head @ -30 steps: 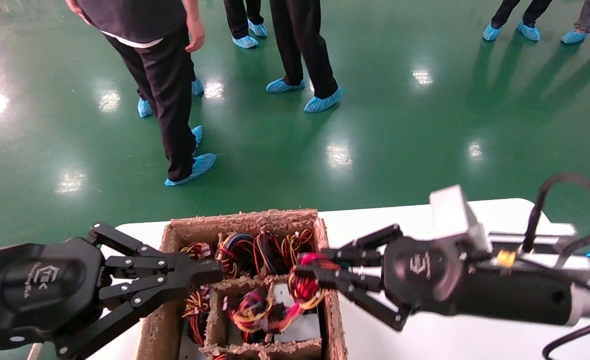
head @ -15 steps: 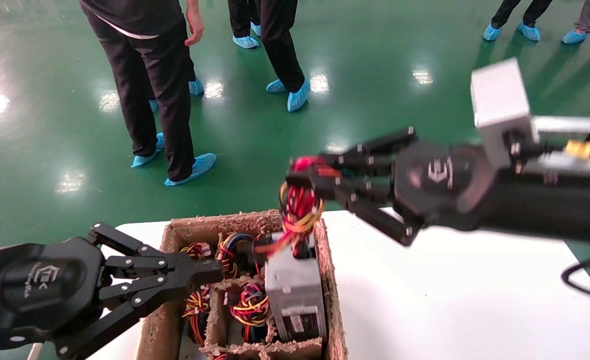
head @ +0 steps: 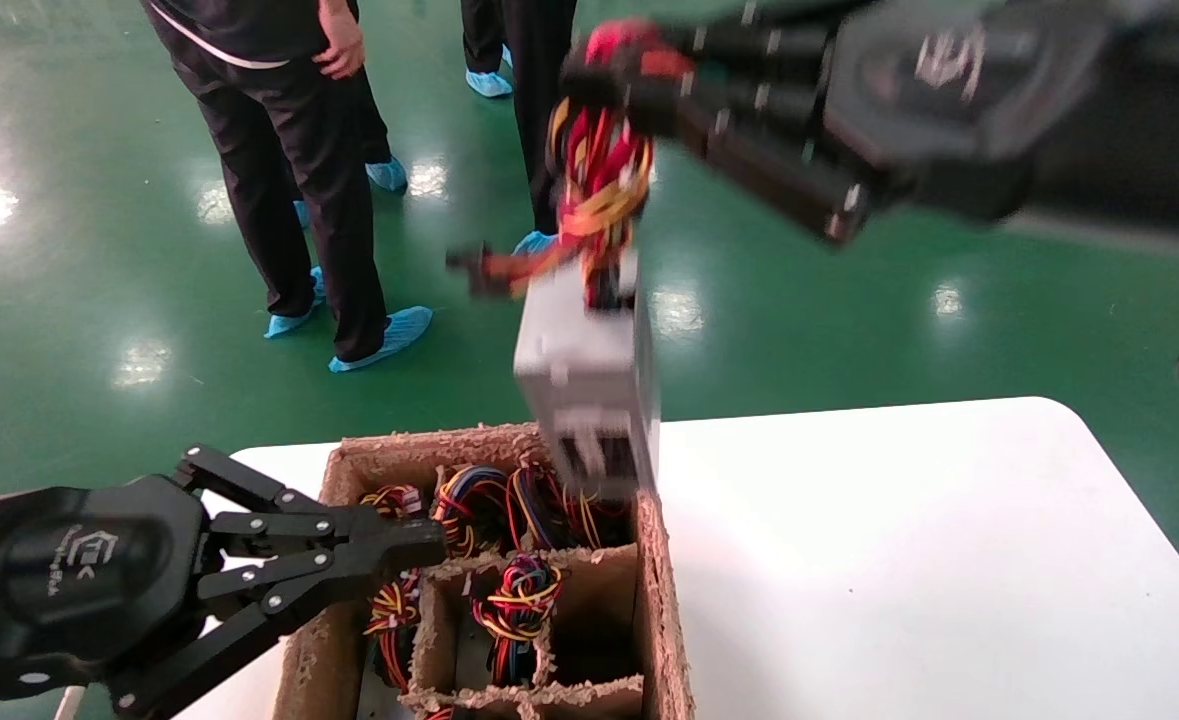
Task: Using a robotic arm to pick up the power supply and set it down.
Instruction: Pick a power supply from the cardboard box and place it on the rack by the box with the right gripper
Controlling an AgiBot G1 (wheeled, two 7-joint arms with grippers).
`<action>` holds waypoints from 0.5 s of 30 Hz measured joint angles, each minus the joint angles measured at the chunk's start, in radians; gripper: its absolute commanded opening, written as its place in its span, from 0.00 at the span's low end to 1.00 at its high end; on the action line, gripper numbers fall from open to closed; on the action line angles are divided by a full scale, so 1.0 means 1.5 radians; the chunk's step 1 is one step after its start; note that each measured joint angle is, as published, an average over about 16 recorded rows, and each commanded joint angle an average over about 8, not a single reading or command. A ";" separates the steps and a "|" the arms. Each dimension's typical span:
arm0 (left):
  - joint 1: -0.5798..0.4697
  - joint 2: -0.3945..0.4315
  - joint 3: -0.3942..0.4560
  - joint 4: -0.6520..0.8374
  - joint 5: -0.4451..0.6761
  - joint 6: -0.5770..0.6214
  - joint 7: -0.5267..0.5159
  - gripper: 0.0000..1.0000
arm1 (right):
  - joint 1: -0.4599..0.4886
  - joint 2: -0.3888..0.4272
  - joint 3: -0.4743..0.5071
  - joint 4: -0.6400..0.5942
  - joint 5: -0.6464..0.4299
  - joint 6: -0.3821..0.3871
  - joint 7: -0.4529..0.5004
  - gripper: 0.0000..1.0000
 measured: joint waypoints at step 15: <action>0.000 0.000 0.000 0.000 0.000 0.000 0.000 0.00 | 0.076 0.042 0.006 -0.105 -0.083 0.069 -0.005 0.00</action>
